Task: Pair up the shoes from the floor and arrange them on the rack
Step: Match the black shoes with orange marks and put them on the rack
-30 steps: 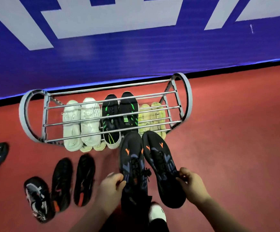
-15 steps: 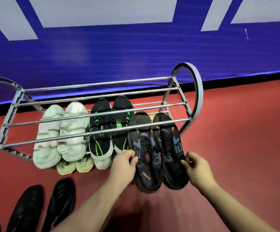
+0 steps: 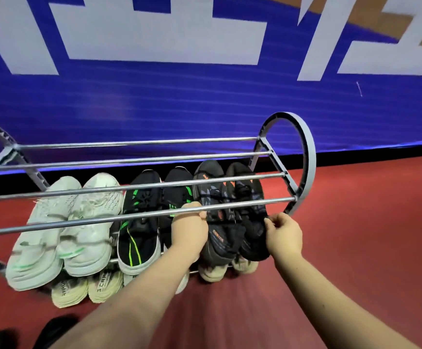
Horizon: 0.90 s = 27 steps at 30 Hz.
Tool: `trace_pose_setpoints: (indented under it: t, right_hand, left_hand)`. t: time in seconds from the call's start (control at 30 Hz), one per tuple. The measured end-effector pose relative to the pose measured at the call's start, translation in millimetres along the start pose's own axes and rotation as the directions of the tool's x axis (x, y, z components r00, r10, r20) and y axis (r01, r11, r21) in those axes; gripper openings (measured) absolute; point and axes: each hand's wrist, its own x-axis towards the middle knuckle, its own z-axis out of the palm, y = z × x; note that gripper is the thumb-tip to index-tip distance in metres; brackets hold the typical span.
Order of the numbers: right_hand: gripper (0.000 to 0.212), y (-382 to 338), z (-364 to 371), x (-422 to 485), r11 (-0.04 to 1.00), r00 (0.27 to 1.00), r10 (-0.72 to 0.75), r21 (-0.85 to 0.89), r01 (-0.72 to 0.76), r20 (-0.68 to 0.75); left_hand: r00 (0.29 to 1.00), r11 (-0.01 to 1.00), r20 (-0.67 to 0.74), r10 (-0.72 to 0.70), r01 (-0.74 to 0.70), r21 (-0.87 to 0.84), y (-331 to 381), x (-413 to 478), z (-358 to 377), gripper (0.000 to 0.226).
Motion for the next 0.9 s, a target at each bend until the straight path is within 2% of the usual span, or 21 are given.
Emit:
trace_pose_setpoints:
  t: [0.1, 0.2, 0.33, 0.4, 0.5, 0.6, 0.7, 0.9]
  right_hand:
    - [0.021, 1, 10, 3, 0.999, 0.999, 0.029, 0.018, -0.029, 0.036]
    - [0.022, 12, 10, -4, 0.996, 0.996, -0.072, -0.045, 0.075, 0.059]
    - [0.01, 34, 2, -14, 0.99, 0.991, -0.131, -0.052, 0.13, -0.02]
    - [0.007, 41, 1, -16, 0.995, 0.994, -0.095, -0.023, 0.094, -0.05]
    - [0.019, 48, 0, -16, 1.0, 0.999, 0.008, 0.02, -0.007, -0.039]
    - [0.027, 50, -1, -14, 0.999, 0.999, 0.047, 0.02, -0.047, 0.008]
    - [0.029, 48, 2, -11, 0.996, 0.996, 0.088, 0.015, -0.088, 0.031]
    - [0.036, 44, 10, -8, 0.997, 0.997, 0.068, 0.033, -0.069, 0.028]
  left_hand:
    - [0.999, 0.992, -0.008, 0.038, -0.037, 0.12, 1, 11, 4, 0.019]
    - [0.997, 0.987, 0.033, 0.068, -0.072, 0.145, -5, 10, 6, 0.025]
    - [0.993, 0.997, -0.093, 0.07, -0.073, -0.026, -16, -8, 8, 0.024]
    - [0.994, 0.998, -0.106, 0.034, -0.04, -0.056, -14, -18, 9, 0.02]
    - [0.998, 0.998, -0.044, -0.036, 0.034, -0.043, -9, -27, 14, 0.022]
    - [0.998, 0.997, -0.028, -0.065, 0.064, -0.031, -6, -30, 19, 0.029]
    - [0.997, 0.997, -0.039, -0.063, 0.065, 0.047, 3, -28, 19, 0.033]
    - [0.998, 0.967, -0.041, -0.053, 0.062, 0.249, 19, -22, 19, 0.02]
